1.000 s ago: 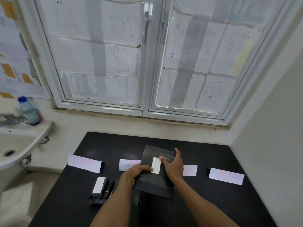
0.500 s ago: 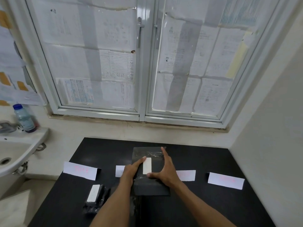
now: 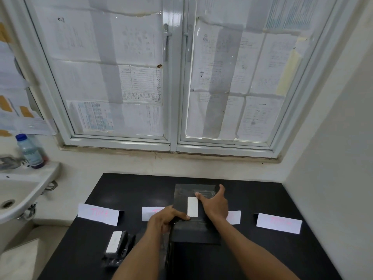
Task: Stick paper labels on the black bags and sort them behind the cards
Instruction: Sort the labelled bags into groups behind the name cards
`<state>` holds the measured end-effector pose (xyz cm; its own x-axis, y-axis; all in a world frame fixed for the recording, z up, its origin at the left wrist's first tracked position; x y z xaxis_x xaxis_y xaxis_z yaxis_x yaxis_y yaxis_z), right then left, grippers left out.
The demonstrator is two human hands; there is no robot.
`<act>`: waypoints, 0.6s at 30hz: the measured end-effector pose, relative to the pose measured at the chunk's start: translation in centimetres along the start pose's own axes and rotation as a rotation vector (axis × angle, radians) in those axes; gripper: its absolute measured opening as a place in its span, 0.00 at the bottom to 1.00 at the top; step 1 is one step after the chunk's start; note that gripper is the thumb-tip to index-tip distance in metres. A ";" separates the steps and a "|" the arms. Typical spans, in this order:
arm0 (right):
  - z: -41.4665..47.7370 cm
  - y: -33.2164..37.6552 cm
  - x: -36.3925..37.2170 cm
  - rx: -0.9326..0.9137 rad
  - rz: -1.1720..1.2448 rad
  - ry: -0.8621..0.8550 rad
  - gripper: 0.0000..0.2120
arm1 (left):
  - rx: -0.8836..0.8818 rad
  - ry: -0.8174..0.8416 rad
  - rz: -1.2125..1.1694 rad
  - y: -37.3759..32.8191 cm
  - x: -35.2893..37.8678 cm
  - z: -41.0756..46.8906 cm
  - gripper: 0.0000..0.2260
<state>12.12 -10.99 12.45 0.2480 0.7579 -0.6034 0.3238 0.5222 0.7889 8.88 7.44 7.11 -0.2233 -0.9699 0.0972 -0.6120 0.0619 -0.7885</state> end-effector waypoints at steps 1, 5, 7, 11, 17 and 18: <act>0.0 0.1 0.0 -0.014 -0.004 0.002 0.49 | 0.001 0.006 -0.013 0.0 0.0 0.1 0.23; -0.4 0.5 0.5 -0.092 0.006 0.052 0.54 | 0.000 0.001 -0.034 0.0 0.1 -0.1 0.20; -0.5 0.4 0.5 -0.112 0.025 0.055 0.52 | -0.013 0.007 -0.036 0.2 0.1 0.1 0.21; -0.4 0.2 -0.3 -0.126 0.047 0.005 0.42 | -0.049 0.011 -0.015 0.6 0.2 0.6 0.23; -0.4 0.2 0.1 -0.151 0.017 0.066 0.54 | -0.066 0.023 -0.049 0.9 0.7 0.7 0.19; -0.3 0.0 0.0 -0.140 0.028 0.044 0.51 | -0.065 0.022 -0.058 0.9 0.7 0.7 0.18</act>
<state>11.83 -10.86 12.47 0.2135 0.7879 -0.5776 0.1857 0.5477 0.8158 8.70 6.64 6.09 -0.2023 -0.9670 0.1551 -0.6721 0.0219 -0.7402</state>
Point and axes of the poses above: each hand's wrist, its own z-axis towards the middle knuckle, its own x-axis out of the palm, y = z × x, the point moved 9 cm from there along z, towards the middle knuckle, and after that the axes turned 1 degree about -y, right-handed, at the moved point
